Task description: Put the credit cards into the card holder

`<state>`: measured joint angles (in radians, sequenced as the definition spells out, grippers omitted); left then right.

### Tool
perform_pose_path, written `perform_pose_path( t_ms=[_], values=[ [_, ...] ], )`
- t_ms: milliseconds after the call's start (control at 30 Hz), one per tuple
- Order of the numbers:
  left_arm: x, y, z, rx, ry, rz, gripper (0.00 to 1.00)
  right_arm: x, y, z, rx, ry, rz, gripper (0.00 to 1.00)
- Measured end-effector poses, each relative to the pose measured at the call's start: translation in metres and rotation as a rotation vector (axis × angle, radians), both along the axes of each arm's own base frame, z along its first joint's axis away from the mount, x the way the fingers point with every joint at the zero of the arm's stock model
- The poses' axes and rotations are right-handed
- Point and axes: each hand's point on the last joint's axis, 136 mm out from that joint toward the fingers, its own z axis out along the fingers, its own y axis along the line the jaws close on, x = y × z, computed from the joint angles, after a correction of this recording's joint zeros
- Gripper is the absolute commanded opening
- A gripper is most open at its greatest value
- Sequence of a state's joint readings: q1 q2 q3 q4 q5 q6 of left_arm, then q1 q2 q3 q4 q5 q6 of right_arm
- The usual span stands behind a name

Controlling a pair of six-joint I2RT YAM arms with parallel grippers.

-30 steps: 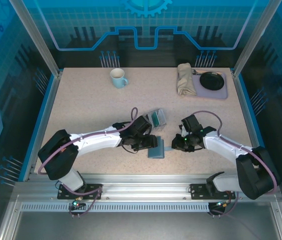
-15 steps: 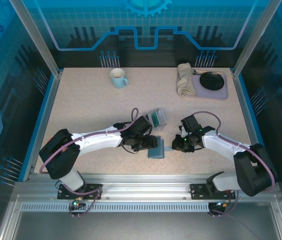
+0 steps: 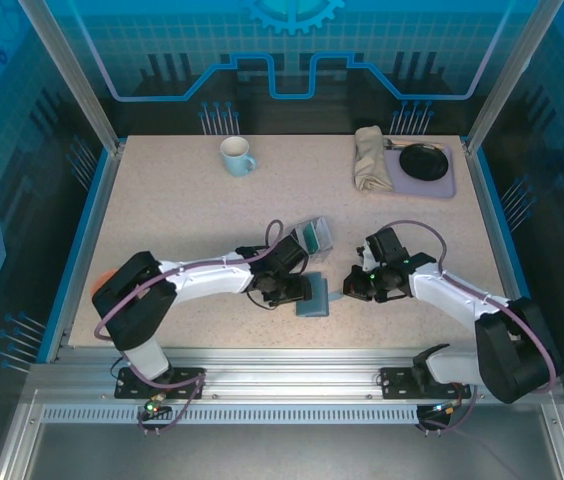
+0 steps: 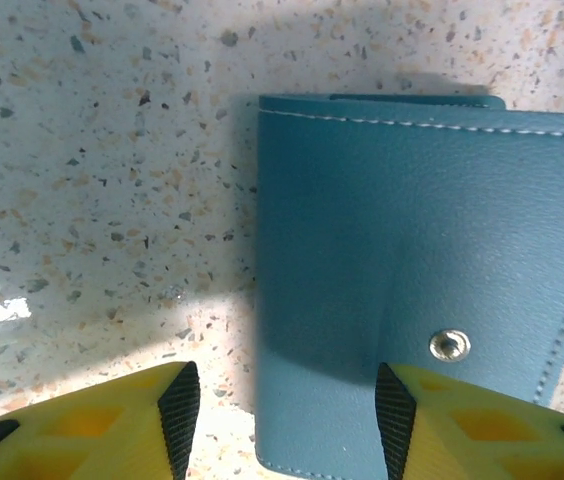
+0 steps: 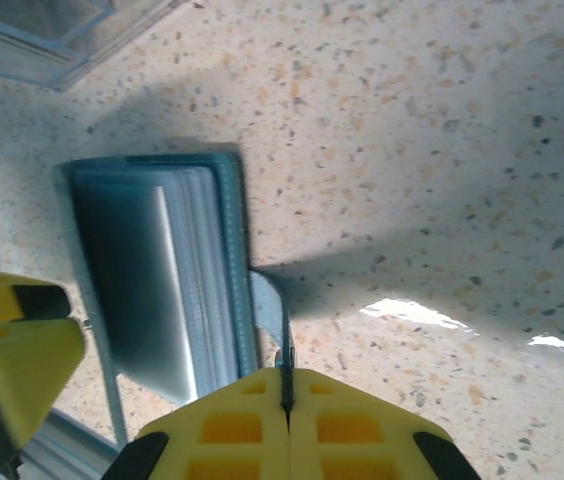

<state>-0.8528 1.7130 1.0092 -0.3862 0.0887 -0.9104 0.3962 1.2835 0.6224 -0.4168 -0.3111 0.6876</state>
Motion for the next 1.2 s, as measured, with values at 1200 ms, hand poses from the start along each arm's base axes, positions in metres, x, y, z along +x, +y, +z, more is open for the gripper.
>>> perform_pose_path(
  t_ms=[1200],
  values=[
    [0.008,-0.016,-0.012,-0.036,0.001,-0.014,0.37,0.0,0.057,-0.009,0.157,0.058,0.096,0.02]
  ],
)
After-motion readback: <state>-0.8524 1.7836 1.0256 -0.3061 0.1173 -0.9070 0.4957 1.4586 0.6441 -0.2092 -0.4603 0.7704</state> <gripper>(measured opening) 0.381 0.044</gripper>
